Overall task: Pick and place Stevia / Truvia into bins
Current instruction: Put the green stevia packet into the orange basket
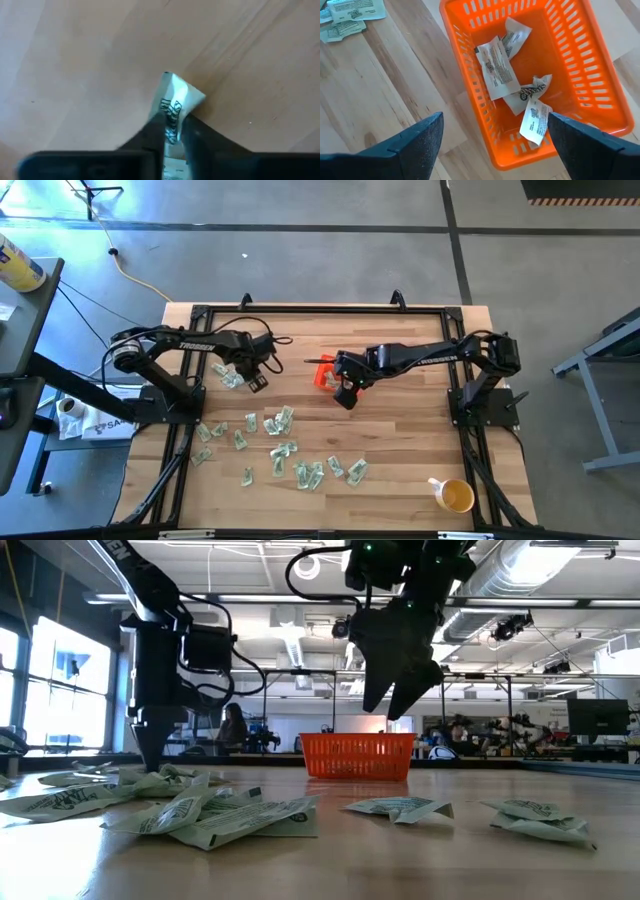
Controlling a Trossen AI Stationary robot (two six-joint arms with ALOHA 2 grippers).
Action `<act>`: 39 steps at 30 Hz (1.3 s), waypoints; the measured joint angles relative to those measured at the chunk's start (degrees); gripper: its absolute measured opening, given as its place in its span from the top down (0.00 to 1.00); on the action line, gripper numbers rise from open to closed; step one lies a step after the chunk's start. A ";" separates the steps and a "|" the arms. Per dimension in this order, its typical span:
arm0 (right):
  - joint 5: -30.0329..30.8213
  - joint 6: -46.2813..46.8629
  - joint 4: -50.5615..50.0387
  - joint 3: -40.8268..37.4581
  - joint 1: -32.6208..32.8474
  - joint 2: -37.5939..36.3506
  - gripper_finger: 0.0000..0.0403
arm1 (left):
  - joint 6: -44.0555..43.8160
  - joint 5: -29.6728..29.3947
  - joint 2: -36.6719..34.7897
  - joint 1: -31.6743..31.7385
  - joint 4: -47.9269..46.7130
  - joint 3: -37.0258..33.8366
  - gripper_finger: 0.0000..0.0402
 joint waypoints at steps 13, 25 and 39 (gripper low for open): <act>22.85 -0.97 -1.91 0.04 7.64 -9.10 0.22 | -7.55 2.78 -4.67 -3.54 2.48 7.90 0.93; 32.94 25.55 -21.71 0.07 18.79 -13.23 0.25 | -9.13 14.98 -2.13 -14.54 30.29 14.80 0.94; 33.70 29.24 -22.28 0.02 20.94 -12.72 0.25 | -3.98 12.76 17.21 -14.67 15.56 35.14 0.55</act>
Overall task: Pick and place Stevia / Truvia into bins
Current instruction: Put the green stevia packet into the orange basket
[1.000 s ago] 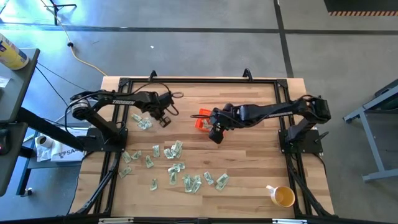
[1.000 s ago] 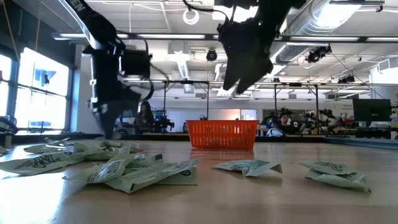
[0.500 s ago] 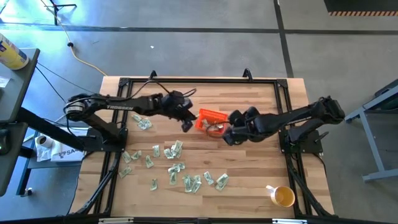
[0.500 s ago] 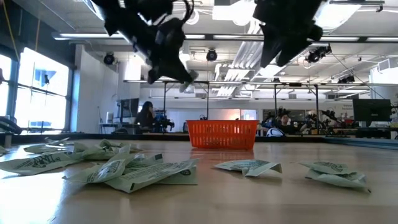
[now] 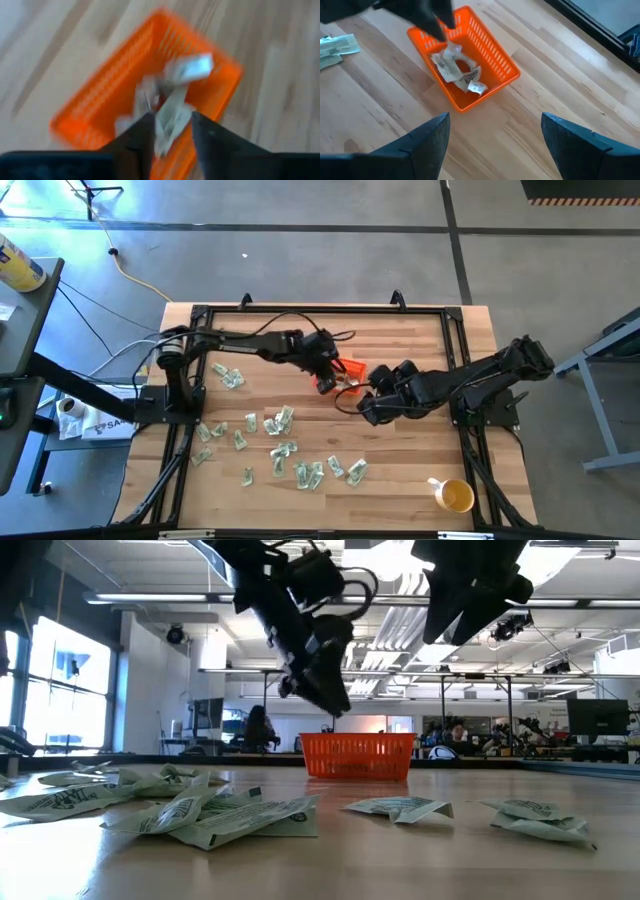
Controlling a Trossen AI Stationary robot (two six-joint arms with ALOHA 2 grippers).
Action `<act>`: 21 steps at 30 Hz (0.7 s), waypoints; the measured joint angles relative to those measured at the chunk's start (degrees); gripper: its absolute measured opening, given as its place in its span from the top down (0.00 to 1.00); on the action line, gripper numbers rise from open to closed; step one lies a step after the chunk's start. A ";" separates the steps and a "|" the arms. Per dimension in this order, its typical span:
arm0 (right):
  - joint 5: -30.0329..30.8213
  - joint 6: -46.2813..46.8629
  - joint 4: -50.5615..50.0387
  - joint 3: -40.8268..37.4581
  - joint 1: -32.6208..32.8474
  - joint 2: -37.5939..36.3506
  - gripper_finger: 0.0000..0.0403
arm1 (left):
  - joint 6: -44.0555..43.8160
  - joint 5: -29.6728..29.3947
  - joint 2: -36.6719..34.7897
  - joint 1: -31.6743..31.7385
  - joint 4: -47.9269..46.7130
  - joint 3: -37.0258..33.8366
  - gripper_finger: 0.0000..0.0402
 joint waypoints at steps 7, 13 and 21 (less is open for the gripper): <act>2.55 -3.28 0.36 -0.10 -0.89 0.00 0.25 | -1.63 -8.04 -5.93 0.15 -24.48 0.98 0.34; -1.68 -2.99 2.89 -1.90 -6.11 0.02 0.25 | -14.34 -13.08 -13.24 4.76 -32.60 -6.30 0.37; -8.68 -13.80 14.79 -6.15 -10.07 0.11 0.25 | -14.03 -13.72 -21.09 12.78 -48.09 -18.74 0.45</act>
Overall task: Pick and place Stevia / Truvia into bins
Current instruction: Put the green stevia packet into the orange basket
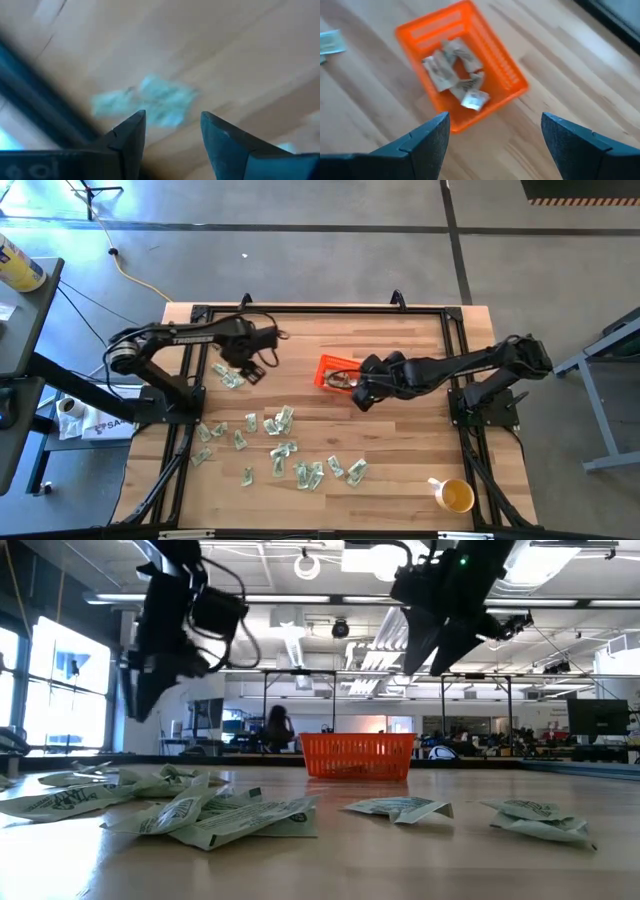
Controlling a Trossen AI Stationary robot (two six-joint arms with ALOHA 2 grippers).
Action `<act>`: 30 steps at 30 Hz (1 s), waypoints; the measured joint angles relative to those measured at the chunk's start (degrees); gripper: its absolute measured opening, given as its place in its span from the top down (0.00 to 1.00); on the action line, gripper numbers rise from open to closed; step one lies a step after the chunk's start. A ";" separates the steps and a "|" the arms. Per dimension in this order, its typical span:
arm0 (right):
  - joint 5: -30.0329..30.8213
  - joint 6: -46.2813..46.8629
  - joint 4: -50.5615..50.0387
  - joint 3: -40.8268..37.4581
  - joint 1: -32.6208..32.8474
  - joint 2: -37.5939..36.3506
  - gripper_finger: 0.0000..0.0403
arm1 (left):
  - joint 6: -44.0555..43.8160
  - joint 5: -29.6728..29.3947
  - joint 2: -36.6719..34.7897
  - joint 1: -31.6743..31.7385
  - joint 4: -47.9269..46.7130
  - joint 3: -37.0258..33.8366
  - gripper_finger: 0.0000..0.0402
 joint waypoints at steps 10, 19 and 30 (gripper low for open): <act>-0.46 -1.45 6.03 -1.25 -3.96 0.00 0.25 | -18.40 3.92 -3.93 11.68 9.12 -10.45 0.46; 0.95 -0.82 9.49 -1.25 -7.11 0.00 0.25 | -44.73 1.80 -17.81 11.77 14.36 -21.28 0.46; 0.15 9.54 13.22 -1.23 -13.53 -0.01 0.25 | -67.42 -4.90 -25.85 11.76 15.13 -26.25 0.46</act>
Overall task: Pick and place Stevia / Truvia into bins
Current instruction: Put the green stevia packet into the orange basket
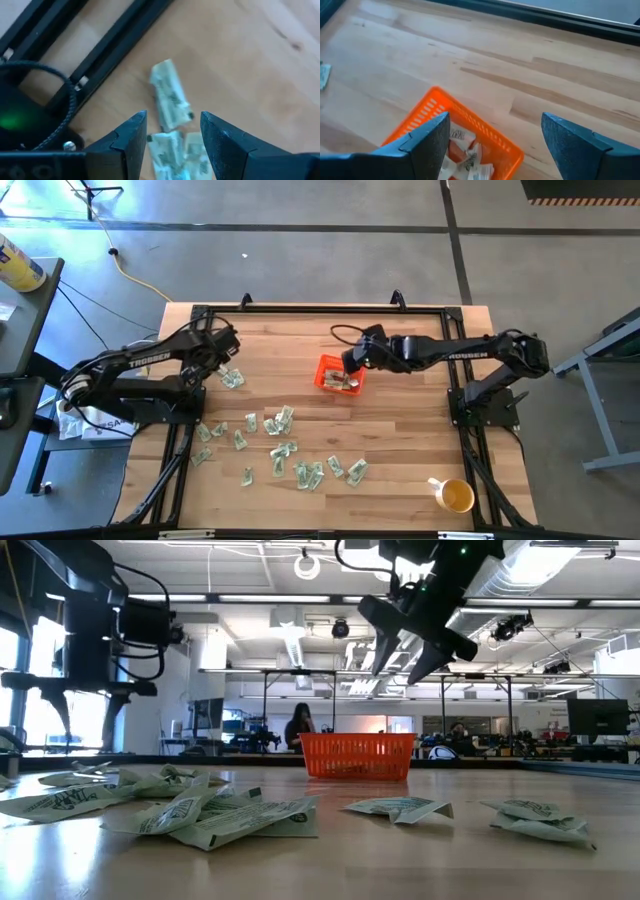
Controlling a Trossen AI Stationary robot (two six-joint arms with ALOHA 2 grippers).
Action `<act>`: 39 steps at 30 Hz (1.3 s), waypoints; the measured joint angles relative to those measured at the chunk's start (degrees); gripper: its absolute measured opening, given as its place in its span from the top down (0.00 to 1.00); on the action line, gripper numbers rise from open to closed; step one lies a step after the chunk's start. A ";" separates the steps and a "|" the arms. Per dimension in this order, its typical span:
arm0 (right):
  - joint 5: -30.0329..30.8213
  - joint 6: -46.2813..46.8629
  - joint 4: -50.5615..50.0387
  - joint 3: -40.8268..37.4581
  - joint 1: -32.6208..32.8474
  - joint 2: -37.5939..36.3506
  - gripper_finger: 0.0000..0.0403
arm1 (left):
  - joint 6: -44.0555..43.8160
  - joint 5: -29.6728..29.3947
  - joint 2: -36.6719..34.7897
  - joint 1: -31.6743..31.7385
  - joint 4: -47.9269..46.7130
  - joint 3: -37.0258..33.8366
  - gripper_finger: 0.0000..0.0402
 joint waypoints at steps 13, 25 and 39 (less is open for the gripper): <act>1.43 -0.26 0.34 0.00 -0.88 -0.01 0.25 | -19.14 2.17 2.19 -0.02 8.74 -9.68 0.46; 2.06 -2.30 0.30 0.02 -0.90 -0.04 0.25 | -15.92 -1.90 2.54 0.01 14.62 -5.01 0.46; 0.82 -4.01 0.29 0.04 -3.06 -0.06 0.25 | -20.18 -6.02 3.87 0.96 14.92 -8.13 0.46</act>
